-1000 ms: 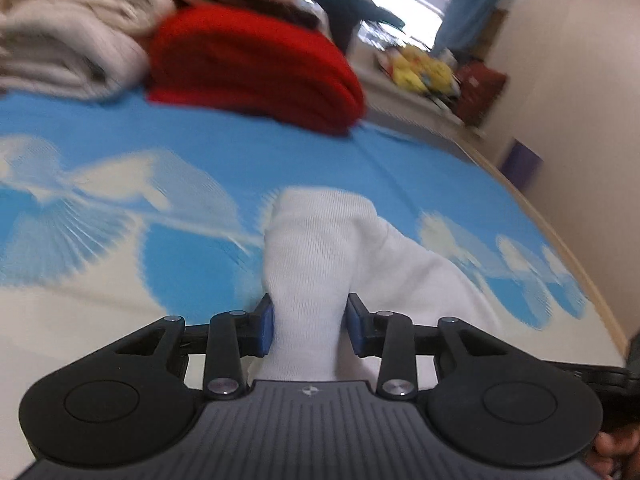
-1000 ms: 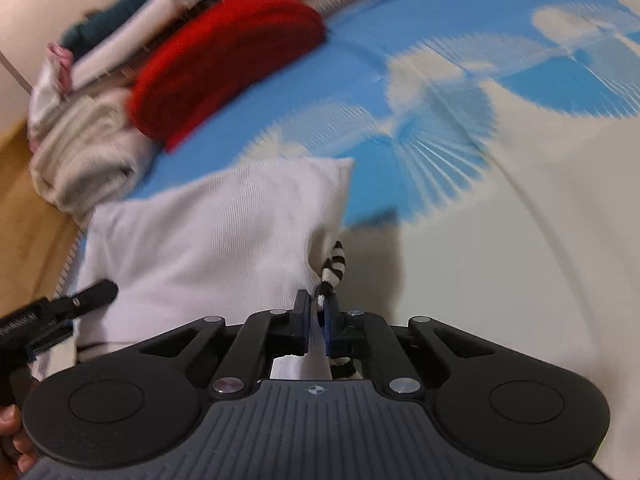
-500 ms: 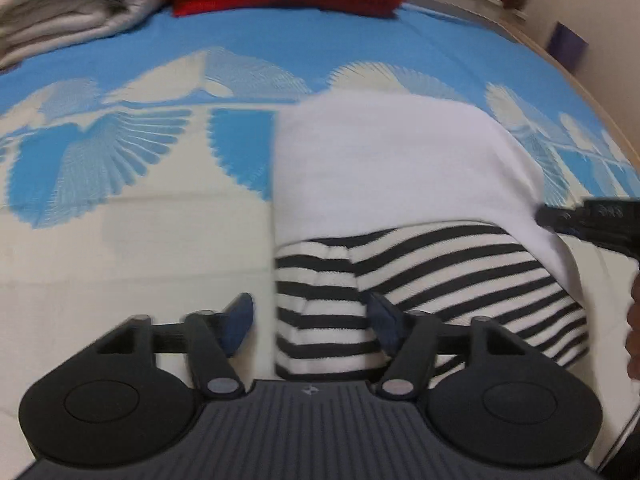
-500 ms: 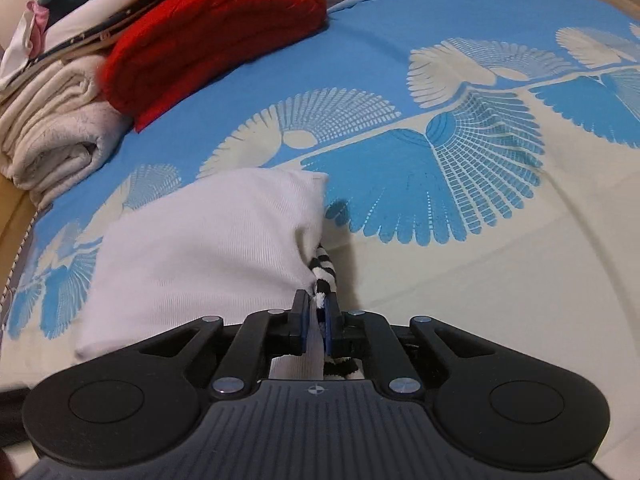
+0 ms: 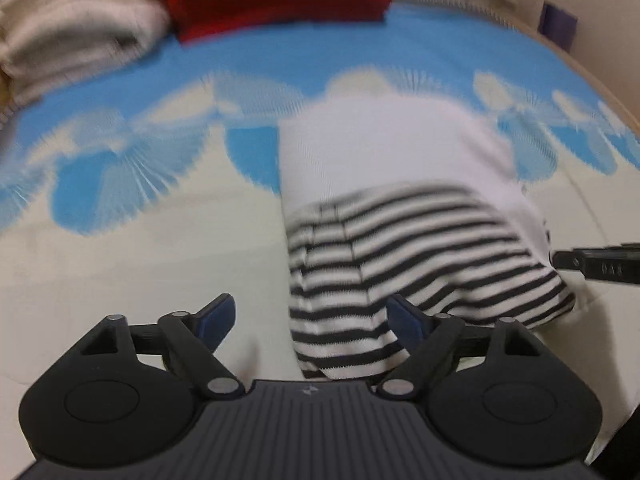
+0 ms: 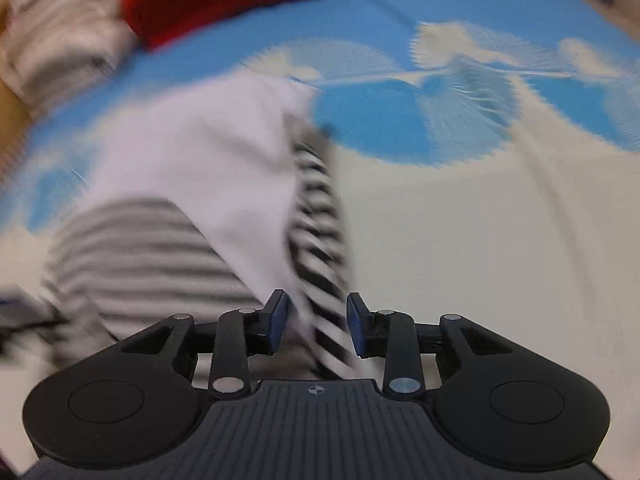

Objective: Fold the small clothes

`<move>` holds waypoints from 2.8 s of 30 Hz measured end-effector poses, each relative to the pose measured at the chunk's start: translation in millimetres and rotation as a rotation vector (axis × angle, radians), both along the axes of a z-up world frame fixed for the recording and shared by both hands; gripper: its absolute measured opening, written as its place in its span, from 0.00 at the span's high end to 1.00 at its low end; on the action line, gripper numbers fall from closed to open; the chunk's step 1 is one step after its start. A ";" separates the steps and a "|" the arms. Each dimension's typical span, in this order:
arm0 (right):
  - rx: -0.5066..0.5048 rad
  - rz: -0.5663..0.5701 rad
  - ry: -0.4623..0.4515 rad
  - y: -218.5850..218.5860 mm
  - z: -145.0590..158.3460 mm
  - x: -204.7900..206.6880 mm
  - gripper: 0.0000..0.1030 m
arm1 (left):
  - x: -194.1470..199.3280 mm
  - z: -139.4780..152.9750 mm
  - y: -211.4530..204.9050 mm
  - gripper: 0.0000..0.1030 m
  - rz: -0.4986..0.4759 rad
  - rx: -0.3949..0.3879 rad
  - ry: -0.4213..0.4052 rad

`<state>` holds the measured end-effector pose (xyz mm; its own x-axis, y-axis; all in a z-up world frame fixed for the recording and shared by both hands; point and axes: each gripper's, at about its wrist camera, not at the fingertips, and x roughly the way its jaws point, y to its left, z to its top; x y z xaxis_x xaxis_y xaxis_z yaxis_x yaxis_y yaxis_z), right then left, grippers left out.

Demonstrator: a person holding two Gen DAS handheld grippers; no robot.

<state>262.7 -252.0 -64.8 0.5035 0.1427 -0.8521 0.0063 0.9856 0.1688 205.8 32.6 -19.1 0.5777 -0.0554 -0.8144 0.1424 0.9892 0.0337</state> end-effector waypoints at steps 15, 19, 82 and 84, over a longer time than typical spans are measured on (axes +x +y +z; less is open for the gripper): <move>-0.033 -0.136 -0.566 -24.2 149.7 -199.7 0.38 | -175.1 103.4 -22.0 0.00 -0.017 -0.133 -0.342; -0.051 -0.105 -0.544 -11.4 125.9 -233.6 0.38 | -192.3 74.4 -35.6 0.00 0.005 -0.144 -0.319; -0.047 0.072 -0.375 58.0 86.4 -217.7 0.37 | -163.1 12.9 -34.4 0.00 0.114 -0.103 -0.162; -0.046 0.073 -0.375 58.0 86.6 -217.8 0.37 | -162.9 12.4 -33.9 0.00 0.113 -0.103 -0.162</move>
<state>45.0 -193.9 21.8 0.7714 0.1554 -0.6171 -0.1179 0.9878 0.1013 42.9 -1.3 -6.7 0.7074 -0.0611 -0.7042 0.0315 0.9980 -0.0549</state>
